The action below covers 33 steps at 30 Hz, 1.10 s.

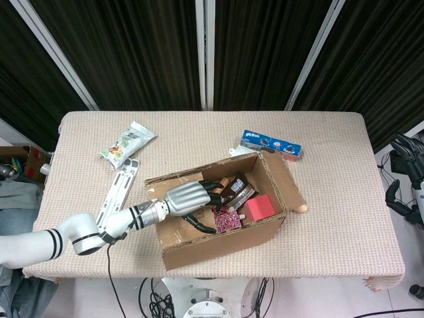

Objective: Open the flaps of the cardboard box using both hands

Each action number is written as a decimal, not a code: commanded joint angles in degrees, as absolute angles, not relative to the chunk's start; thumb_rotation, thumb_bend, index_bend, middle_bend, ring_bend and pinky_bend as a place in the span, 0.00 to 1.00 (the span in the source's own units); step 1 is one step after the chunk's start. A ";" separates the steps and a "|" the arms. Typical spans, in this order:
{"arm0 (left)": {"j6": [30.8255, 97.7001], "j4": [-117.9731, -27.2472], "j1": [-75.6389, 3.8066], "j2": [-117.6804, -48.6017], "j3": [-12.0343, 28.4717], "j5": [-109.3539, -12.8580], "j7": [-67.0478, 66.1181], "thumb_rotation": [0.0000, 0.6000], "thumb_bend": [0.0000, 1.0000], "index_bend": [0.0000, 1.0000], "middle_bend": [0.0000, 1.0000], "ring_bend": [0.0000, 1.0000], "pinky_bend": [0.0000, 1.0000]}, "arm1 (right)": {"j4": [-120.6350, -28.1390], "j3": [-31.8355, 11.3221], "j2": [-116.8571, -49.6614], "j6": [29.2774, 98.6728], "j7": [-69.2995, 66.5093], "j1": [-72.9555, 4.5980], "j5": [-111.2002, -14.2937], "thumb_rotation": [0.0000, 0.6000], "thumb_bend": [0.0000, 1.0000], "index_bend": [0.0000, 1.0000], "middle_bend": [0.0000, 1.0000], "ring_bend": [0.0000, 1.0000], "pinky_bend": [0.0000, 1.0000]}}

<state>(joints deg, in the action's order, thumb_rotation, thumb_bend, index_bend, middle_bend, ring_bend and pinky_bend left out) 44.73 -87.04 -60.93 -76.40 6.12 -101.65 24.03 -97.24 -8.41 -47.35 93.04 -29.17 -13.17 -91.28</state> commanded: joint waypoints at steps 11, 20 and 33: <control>48.69 -89.36 -61.27 -72.05 3.61 -102.65 19.88 0.00 0.00 0.68 0.55 0.10 0.17 | -97.10 -8.95 -47.83 92.89 -30.35 -12.83 -91.89 1.00 0.75 0.00 0.00 0.00 0.00; 50.79 -93.16 -61.24 -66.50 4.81 -101.11 17.87 0.00 0.00 0.70 0.58 0.11 0.17 | -98.31 -9.50 -47.61 92.91 -29.72 -12.89 -92.55 1.00 0.75 0.00 0.00 0.00 0.00; 53.25 -101.43 -56.94 -53.13 6.17 -95.21 15.18 0.00 0.00 0.70 0.60 0.12 0.17 | -100.88 -10.10 -46.71 92.04 -28.14 -13.69 -93.98 1.00 0.75 0.00 0.00 0.00 0.00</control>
